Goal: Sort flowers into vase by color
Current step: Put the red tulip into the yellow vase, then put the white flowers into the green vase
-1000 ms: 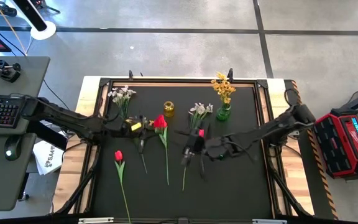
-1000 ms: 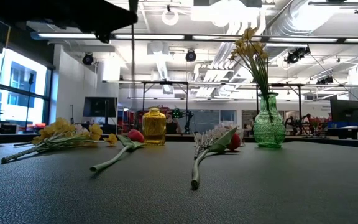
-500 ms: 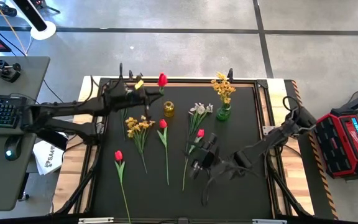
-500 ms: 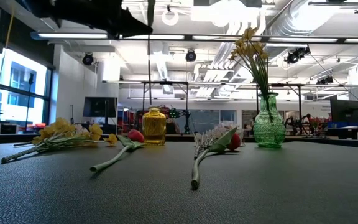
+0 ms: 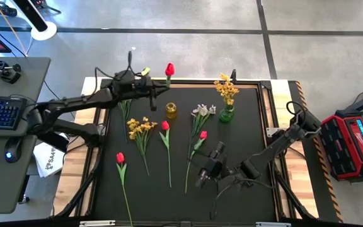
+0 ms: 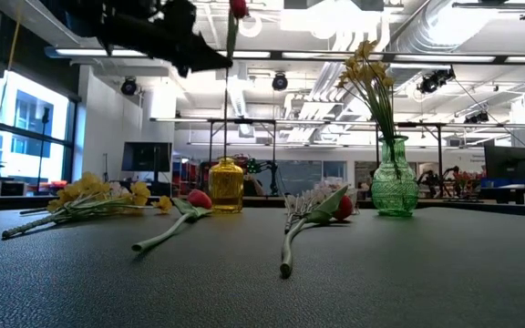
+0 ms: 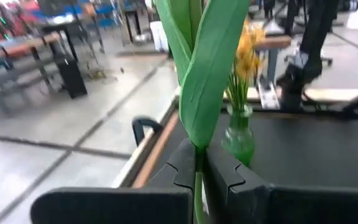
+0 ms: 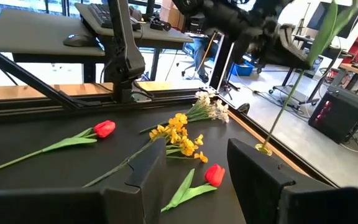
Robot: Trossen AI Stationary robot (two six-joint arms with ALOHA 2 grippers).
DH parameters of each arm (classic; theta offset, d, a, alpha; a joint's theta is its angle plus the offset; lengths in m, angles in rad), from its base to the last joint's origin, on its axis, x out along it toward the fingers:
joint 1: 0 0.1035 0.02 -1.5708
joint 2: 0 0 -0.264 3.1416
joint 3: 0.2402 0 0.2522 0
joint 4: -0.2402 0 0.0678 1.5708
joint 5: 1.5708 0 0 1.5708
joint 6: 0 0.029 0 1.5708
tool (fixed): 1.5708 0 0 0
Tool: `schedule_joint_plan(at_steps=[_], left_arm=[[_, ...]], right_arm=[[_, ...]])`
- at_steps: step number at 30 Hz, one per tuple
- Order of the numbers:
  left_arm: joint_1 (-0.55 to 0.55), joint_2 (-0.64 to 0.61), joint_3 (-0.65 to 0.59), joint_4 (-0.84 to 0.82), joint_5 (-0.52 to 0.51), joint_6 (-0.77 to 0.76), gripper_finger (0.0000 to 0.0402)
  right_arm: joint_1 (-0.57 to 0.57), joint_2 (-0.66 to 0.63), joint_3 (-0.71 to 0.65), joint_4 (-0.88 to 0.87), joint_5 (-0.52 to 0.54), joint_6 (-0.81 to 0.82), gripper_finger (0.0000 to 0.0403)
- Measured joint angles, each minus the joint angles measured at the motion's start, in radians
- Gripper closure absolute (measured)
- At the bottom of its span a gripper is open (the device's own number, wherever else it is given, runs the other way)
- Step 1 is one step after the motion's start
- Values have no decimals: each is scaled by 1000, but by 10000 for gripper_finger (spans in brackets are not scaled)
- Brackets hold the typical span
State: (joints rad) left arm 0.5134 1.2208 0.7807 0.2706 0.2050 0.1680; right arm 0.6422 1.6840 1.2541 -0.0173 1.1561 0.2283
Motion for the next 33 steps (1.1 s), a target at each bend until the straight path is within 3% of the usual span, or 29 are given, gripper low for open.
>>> schedule_joint_plan(at_steps=[7, 12, 25, 29, 33], left_arm=[[4, 77, 0, 28, -20, 0, 400], [3, 81, 0, 29, -122, -29, 386], [3, 63, 3, -39, -176, -27, 269], [3, 35, 41, -150, -192, 4, 242], [-6, -8, 75, -283, -214, 16, 232]], right_arm=[[-7, 0, 0, -9, -5, 0, 247], [-8, 0, 0, -10, -19, 3, 247], [-8, 0, 0, -56, -9, 112, 247], [-8, 0, 0, -73, -15, 164, 247], [-7, 0, 0, -161, -95, 269, 247]])
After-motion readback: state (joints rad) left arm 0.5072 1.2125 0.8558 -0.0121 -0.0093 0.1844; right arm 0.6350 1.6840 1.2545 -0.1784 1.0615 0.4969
